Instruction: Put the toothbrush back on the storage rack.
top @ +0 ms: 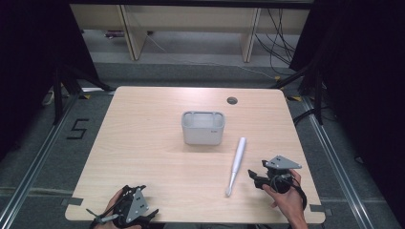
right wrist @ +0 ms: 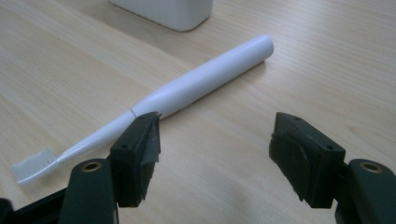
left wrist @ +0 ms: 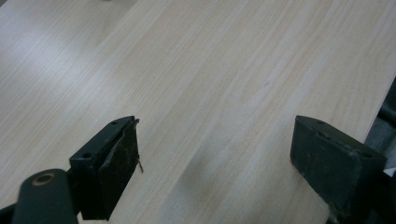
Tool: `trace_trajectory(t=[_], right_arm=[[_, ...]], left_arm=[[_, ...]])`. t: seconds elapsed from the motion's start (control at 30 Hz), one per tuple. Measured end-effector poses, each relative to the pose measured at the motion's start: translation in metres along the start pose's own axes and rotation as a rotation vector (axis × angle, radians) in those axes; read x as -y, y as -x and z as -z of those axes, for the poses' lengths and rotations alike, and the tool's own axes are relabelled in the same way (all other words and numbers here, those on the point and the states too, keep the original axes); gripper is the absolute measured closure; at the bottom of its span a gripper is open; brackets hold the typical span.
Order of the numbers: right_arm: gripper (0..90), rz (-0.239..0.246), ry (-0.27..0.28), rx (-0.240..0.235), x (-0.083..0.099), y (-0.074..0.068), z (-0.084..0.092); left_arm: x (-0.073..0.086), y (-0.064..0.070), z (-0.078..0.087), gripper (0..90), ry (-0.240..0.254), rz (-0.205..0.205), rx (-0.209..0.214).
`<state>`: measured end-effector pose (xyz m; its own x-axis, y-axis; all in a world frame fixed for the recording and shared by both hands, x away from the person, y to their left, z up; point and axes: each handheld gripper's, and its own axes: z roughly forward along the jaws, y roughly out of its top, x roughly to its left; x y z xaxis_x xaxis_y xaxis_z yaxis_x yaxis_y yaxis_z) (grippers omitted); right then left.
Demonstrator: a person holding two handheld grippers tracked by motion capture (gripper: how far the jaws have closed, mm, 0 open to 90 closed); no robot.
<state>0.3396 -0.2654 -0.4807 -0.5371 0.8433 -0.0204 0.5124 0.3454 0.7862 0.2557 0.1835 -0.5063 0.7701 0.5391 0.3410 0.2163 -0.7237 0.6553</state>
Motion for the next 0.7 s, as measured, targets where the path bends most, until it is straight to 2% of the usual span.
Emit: trace_trajectory(t=[0.03, 0.1, 0.13, 0.17, 0.2, 0.23, 0.27, 0.3, 0.37, 0.43, 0.5, 0.53, 0.63, 0.67, 0.7], right_arm=[[35.5, 0.024, 0.007, 0.008, -0.001, 0.002, -0.001], [37.2, 0.015, 0.001, -0.001, -0.006, 0.002, -0.005], [38.1, -0.003, -0.013, -0.012, -0.007, 0.001, -0.005], [38.1, -0.003, -0.013, -0.012, -0.007, 0.001, -0.005], [39.7, 0.025, 0.008, 0.0, -0.012, 0.006, -0.005], [40.6, -0.004, 0.004, -0.01, -0.014, 0.006, -0.006], [41.1, 0.014, 0.016, -0.004, -0.016, 0.009, -0.007], [41.7, 0.012, 0.014, -0.002, -0.018, 0.01, -0.008], [42.8, 0.022, 0.024, 0.005, -0.021, 0.013, -0.011], [44.2, 0.016, 0.023, -0.004, -0.022, 0.014, -0.013], [47.3, 0.029, 0.015, -0.004, -0.027, 0.017, -0.019], [49.1, 0.034, 0.013, 0.001, -0.029, 0.017, -0.021], [55.9, 0.036, 0.014, 0.0, -0.032, 0.018, -0.025], [57.6, 0.021, 0.003, -0.01, -0.033, 0.017, -0.026], [60.1, 0.042, 0.009, -0.006, -0.034, 0.019, -0.027]], left_arm=[[0.0, 0.0, 0.0, 15.0, -0.002, -0.002, 0.0], [0.001, 0.0, -0.001, 14.9, 0.011, 0.014, 0.002], [0.0, -0.002, 0.001, 15.0, -0.017, -0.003, 0.022], [0.0, -0.002, 0.001, 14.9, -0.017, -0.003, 0.022], [0.001, -0.002, 0.0, 14.9, -0.004, -0.004, -0.004], [0.001, -0.001, 0.0, 14.9, 0.001, 0.002, 0.004], [0.0, 0.0, 0.0, 14.9, 0.011, 0.013, 0.005], [0.001, 0.0, -0.001, 14.9, 0.01, 0.012, -0.003], [0.001, 0.001, -0.001, 14.9, 0.016, 0.02, 0.006], [0.001, -0.001, 0.0, 15.0, 0.0, 0.006, 0.014], [0.0, -0.002, 0.001, 15.0, -0.008, -0.001, 0.019], [0.0, 0.0, -0.001, 15.0, 0.02, 0.022, 0.005], [0.001, 0.0, -0.001, 14.9, 0.013, 0.015, 0.0], [0.001, -0.001, 0.0, 14.9, -0.004, -0.003, -0.004], [0.001, -0.001, -0.001, 14.9, 0.0, 0.001, -0.01]])
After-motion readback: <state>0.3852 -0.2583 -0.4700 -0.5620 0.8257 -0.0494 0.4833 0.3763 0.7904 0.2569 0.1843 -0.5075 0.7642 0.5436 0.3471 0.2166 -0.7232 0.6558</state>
